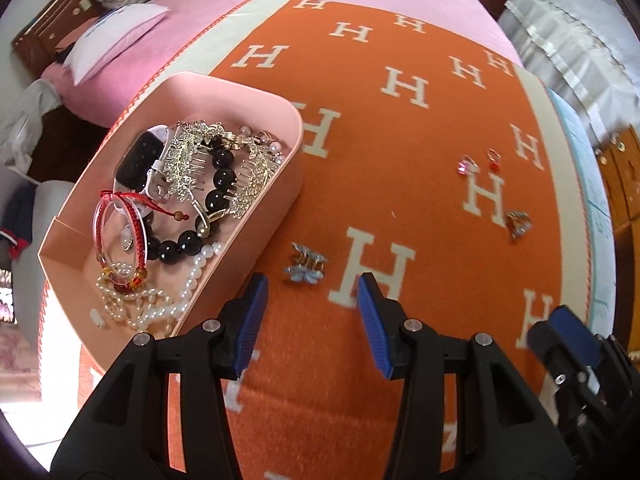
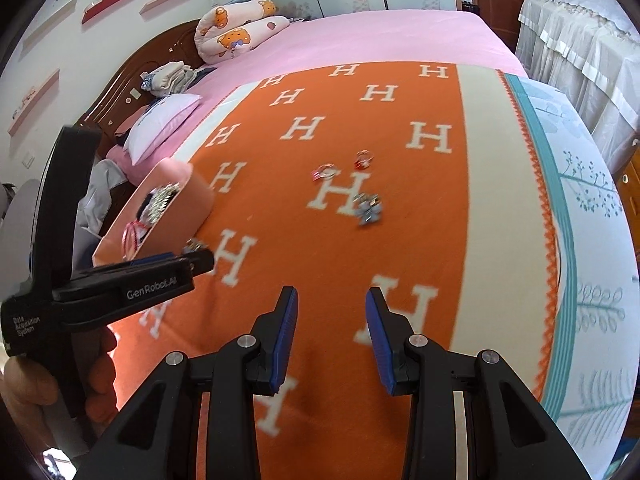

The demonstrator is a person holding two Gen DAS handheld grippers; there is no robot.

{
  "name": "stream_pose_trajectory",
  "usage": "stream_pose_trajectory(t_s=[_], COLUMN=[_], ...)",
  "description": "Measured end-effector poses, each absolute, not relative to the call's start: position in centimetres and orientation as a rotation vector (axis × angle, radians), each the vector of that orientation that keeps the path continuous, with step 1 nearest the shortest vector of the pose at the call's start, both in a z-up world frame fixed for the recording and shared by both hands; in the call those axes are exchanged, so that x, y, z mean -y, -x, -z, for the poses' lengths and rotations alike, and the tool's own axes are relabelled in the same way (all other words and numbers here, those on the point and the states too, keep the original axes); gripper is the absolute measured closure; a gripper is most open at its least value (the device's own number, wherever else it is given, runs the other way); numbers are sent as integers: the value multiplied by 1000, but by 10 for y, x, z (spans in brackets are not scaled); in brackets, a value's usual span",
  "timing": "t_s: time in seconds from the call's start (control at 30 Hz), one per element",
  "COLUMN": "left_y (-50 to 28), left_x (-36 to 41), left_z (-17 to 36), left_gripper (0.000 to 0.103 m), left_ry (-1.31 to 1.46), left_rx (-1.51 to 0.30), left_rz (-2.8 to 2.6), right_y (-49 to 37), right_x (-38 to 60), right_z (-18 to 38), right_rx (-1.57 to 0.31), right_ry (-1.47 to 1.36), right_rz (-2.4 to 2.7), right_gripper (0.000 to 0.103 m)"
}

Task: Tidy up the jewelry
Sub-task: 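Lift both open tools out of the tray toward the blue flower pieces, then grasp the blue flower brooch with the left tool while the right tool grasps the blue stud earring, then carry both flower pieces into the tray and open both tools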

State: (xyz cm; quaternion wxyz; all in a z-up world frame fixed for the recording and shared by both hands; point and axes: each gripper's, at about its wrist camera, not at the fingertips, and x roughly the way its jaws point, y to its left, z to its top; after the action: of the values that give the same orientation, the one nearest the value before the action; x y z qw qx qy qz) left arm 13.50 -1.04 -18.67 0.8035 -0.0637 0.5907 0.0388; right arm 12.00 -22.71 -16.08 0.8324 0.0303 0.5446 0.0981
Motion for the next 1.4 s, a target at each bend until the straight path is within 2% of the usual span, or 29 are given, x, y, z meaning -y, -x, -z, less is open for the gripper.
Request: stream_pose_trajectory(t_s=[0.57,0.67,0.7,0.9,1.4], left_y=[-168,-172,-173,-170,-140], left_x=[30,31,32,27,-3], left_z=[198,198,198,194,146], left_gripper=[61,81,89,89,89], left_ry=[114,121,108,150,202], left_rx=[-1214,-1201,-1195,-1173,-1153], left_rz=[-104,-79,-68,-17,83], right_y=[-204,-206,-207,-204,-183], right_x=[229,220,216,212,212], right_z=[199,203,204,204,187], right_rx=[-1171,-1150,-1144,-1133,-1142], right_ry=[17,83,103,105,-5], right_rz=[-184,-190,-196,-211,-234], right_gripper=[68,81,83,83,83])
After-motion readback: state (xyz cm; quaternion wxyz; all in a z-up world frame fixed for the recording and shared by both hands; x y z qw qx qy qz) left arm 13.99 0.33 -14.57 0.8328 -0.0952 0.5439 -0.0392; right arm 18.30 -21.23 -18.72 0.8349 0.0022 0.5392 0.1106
